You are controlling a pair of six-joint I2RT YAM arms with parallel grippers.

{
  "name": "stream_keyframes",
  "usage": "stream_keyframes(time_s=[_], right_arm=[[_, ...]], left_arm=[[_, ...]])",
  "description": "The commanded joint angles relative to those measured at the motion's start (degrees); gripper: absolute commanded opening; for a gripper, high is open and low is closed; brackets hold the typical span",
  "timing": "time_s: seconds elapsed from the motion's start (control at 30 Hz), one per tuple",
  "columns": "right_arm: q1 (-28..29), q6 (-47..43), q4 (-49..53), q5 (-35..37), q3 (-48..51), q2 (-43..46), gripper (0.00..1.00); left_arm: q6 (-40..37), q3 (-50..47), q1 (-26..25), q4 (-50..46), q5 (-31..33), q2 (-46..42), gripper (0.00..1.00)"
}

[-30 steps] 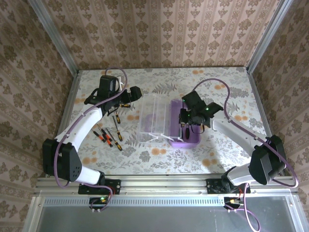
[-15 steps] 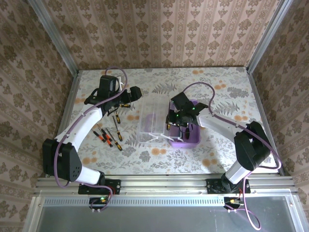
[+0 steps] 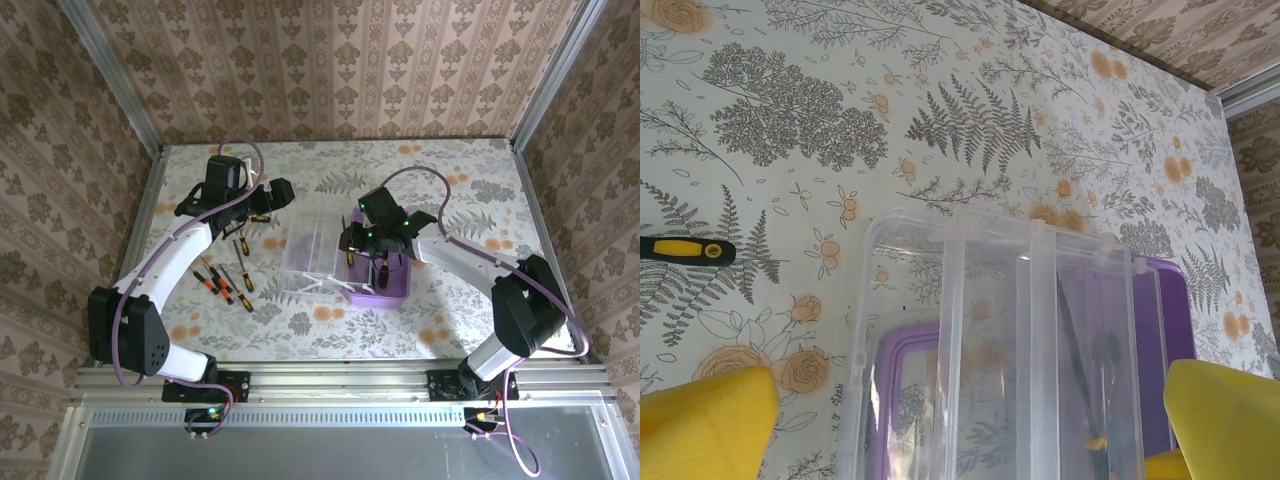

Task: Pack the tool kit

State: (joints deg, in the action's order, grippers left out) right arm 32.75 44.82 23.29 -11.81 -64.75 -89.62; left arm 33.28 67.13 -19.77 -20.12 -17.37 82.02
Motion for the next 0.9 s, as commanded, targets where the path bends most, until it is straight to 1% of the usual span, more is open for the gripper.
stream_keyframes(time_s=[0.0,0.13,0.3,0.4,0.47,0.53,0.57,0.67,0.73,0.8,0.83,0.87], right_arm=[[-1.43,-1.76,0.49,0.10,0.65,4.29,0.34],[-2.81,-3.60,3.69,3.84,1.05,7.78,0.33],[-3.90,-4.82,4.76,5.25,3.91,12.06,0.33],[-4.57,-5.18,3.83,5.48,6.20,14.06,0.33],[-5.38,-5.39,3.14,5.04,7.47,15.00,0.33],[-6.39,-5.69,2.27,4.00,8.49,15.43,0.34],[-6.91,-5.86,1.75,3.22,8.91,15.45,0.34],[-7.95,-6.79,0.84,1.65,9.81,15.51,0.34],[-8.31,-7.56,0.55,1.14,10.47,15.87,0.34],[-8.71,-8.29,0.36,0.59,11.28,16.46,0.34],[-8.89,-8.66,0.27,0.50,11.63,16.79,0.34],[-9.09,-8.86,0.06,0.41,12.03,17.19,0.34]], left_arm=[[0.65,-0.27,0.35,-0.03,-0.73,0.90,1.00],[0.25,0.42,0.35,-2.48,2.38,1.73,1.00],[-0.87,1.41,0.74,-6.78,10.11,2.36,1.00],[-1.42,2.19,1.52,-10.02,16.35,3.00,1.00],[0.28,3.07,2.13,-13.15,20.15,3.54,0.99],[1.27,2.87,2.21,-14.77,22.09,3.35,0.98],[2.26,2.20,1.98,-16.00,23.50,2.95,1.00],[5.78,-3.09,0.53,-19.25,27.75,-0.63,1.00],[8.26,-8.02,-2.69,-21.02,32.49,-4.69,1.00],[10.56,-13.15,-5.88,-22.63,33.72,-9.17,1.00],[12.37,-15.61,-6.05,-23.58,33.69,-11.03,0.95],[14.65,-18.32,-8.29,-24.37,33.14,-13.10,0.88]])
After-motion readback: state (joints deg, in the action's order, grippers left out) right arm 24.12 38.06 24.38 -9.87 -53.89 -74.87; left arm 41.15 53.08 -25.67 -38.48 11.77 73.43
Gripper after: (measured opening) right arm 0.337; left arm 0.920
